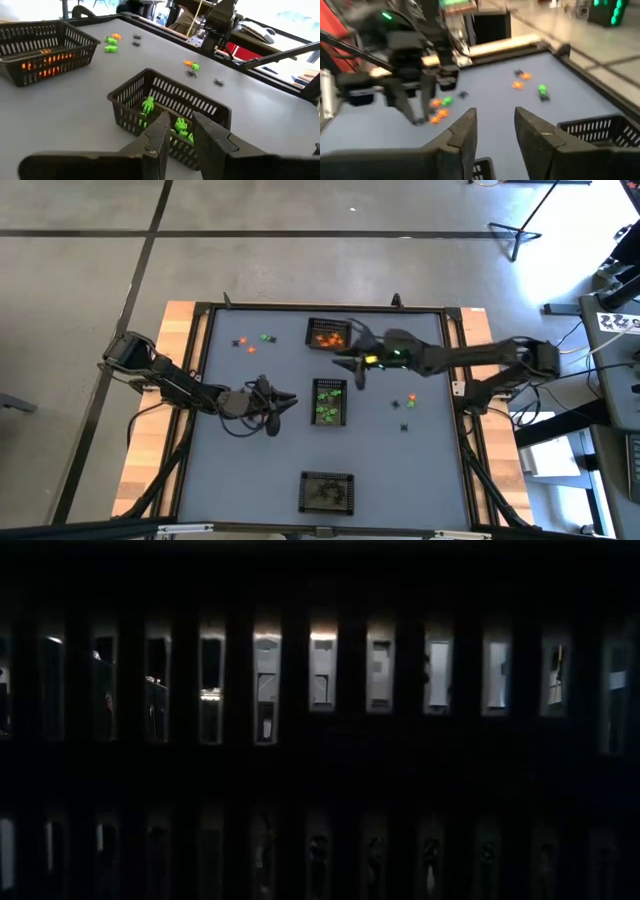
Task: Sort Halloween decoration
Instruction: Put the green skeleton toy into the center black bin
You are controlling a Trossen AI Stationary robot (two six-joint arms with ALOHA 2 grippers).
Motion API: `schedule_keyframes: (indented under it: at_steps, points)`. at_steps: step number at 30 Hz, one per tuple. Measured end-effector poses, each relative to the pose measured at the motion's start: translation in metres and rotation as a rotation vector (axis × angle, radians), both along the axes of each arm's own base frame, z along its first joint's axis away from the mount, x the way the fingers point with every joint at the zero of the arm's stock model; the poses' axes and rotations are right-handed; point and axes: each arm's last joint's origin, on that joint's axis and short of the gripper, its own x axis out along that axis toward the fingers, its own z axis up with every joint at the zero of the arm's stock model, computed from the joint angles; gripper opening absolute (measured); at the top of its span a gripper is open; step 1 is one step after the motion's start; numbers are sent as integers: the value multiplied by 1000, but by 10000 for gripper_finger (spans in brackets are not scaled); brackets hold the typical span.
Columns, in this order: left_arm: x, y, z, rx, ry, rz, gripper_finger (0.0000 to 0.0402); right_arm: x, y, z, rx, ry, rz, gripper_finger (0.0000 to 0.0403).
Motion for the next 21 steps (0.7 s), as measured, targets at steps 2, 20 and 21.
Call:
schedule_keyframes:
  at_steps: [2,20,21]
  points:
    - [0,2,0,1,-1,11,75,-17,5,-1,-5,-51,6,123]
    - [4,108,6,-133,47,90,75,-99,20,-25,45,-312,-25,119]
    - [3,114,8,-135,67,97,75,-99,21,-25,46,-312,-19,119]
